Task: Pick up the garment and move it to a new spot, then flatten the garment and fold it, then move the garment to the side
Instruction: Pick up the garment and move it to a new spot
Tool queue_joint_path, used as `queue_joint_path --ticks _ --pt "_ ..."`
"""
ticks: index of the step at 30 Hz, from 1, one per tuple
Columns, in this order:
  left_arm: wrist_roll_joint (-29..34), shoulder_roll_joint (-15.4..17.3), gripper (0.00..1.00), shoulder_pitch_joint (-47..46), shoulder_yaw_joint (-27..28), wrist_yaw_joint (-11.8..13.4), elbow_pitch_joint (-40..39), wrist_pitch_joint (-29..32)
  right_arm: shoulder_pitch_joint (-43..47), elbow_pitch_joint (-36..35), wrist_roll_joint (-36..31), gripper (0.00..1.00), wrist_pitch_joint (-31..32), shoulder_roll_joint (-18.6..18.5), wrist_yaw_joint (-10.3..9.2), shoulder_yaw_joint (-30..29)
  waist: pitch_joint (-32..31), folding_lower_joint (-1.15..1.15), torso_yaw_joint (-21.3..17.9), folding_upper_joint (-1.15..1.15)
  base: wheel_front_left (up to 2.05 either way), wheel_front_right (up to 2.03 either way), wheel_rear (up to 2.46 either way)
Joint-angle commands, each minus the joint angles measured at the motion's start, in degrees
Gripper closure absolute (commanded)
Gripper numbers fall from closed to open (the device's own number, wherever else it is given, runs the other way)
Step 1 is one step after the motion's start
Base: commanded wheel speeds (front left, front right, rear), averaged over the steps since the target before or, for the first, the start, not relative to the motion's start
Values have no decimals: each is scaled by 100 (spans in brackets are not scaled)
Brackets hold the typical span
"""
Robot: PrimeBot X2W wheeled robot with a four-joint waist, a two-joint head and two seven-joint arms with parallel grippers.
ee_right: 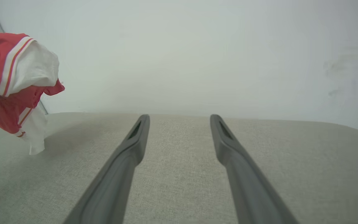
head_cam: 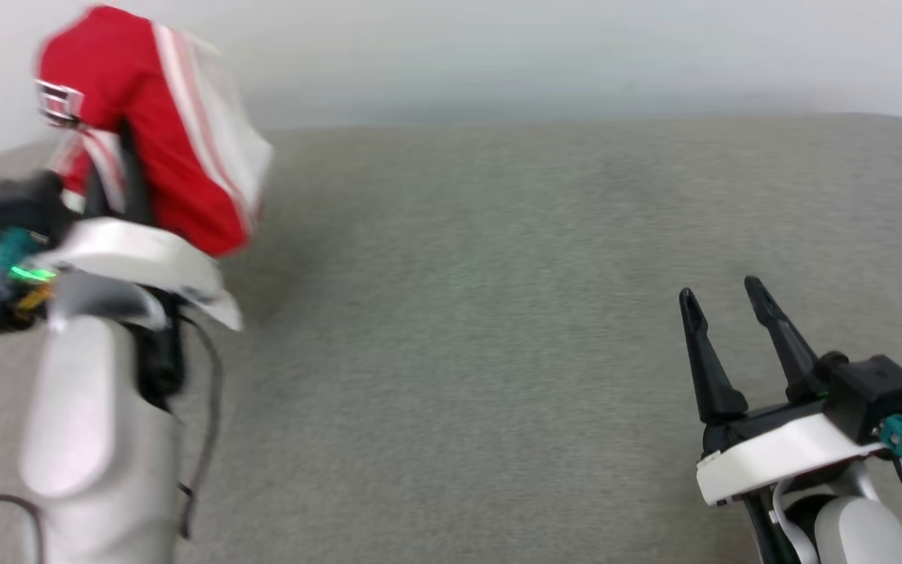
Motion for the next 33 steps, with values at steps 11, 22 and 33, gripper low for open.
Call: queue_joint_path --ticks 11,22,33 --pt "35 -750 100 1223 -1613 -134 -1262 407 301 -118 136 0 66 21 -2 -124 -169 1 -987 0 0 0 0" --pt "78 -807 100 1502 -3529 -275 -266 766 77 -114 214 0 -62 20 -2 -144 370 1 -891 0 0 0 0" --pt "-418 -808 0 1219 -4560 -183 -77 -179 28 0 143 0 -103 20 -2 -242 203 1 -551 0 0 0 0"
